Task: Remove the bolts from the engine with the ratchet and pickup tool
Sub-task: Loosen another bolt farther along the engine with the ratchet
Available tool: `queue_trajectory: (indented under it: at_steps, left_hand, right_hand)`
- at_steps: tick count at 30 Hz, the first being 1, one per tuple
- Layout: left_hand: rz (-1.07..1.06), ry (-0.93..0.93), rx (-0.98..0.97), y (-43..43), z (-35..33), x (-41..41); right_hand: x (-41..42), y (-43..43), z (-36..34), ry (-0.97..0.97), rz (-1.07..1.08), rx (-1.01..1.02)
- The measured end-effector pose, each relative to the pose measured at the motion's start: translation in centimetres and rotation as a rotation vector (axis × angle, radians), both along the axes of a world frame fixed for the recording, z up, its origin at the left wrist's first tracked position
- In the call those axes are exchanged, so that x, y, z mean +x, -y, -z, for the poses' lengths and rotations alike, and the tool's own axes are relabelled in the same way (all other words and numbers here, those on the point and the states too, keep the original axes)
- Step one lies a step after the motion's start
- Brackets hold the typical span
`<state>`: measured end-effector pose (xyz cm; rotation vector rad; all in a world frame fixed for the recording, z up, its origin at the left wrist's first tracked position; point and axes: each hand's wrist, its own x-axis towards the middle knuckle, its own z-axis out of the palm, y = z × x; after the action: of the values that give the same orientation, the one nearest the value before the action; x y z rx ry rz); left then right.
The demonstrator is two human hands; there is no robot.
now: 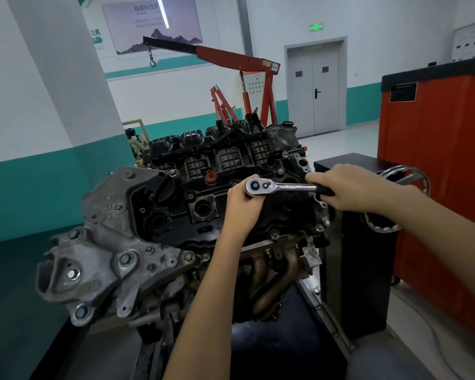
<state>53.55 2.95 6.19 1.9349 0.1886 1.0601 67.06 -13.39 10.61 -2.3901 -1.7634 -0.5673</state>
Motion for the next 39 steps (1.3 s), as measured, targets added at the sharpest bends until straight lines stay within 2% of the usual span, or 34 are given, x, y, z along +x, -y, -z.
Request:
queue_trajectory:
  at_steps: [2,4,8,11,13,17,21,23,25,29,31,33,35,39]
  left_hand:
    - [-0.022,0.056,-0.09,-0.1,0.4,-0.1]
    - [-0.022,0.108,-0.131,0.0,0.7,0.0]
    - [-0.052,0.164,-0.19,1.2,0.7,1.0]
    - [-0.066,0.158,-0.245,0.9,0.5,1.3]
    - [-0.076,0.097,-0.194,0.3,0.6,1.0]
    - [-0.022,0.02,-0.06,-0.2,0.4,0.4]
    - [-0.02,0.011,0.028,0.1,-0.1,0.6]
    - [-0.023,0.03,-0.009,-0.2,0.1,0.4]
    - [-0.019,0.053,-0.075,-0.5,0.5,0.1]
    - [-0.041,0.067,-0.079,0.4,0.7,0.4]
    - [-0.092,0.08,-0.091,0.7,0.5,0.9]
    - [-0.124,0.059,-0.123,0.3,0.4,1.0]
    - [-0.086,0.027,-0.139,-0.3,0.3,0.7]
    - [-0.016,-0.017,-0.055,-0.3,0.1,0.4]
  right_hand:
    - [-1.3,-0.4,0.9,-0.04,0.024,0.066]
    - [-3.6,-0.3,4.3,-0.18,0.06,0.188]
    - [-10.6,-2.1,10.9,-0.781,0.035,0.516]
    - [-14.9,-5.0,12.3,-1.024,-0.02,0.685]
    - [-14.4,-4.9,12.1,-1.015,-0.034,0.656]
    - [-7.9,-0.8,9.1,-0.753,-0.087,0.358]
    - [-1.6,1.1,2.8,-0.22,-0.021,0.078]
    - [-1.2,0.6,1.7,-0.09,0.012,0.076]
    - [-2.7,0.1,3.7,-0.172,0.055,0.151]
    - [-10.1,-1.7,10.7,-0.734,0.027,0.544]
    - [-13.5,-4.2,12.1,-0.935,0.026,0.703]
    - [-15.6,-6.1,12.5,-1.067,-0.023,0.743]
    - [-14.9,-5.9,12.2,-1.051,-0.033,0.686]
    - [-8.1,-0.8,9.0,-0.79,-0.105,0.389]
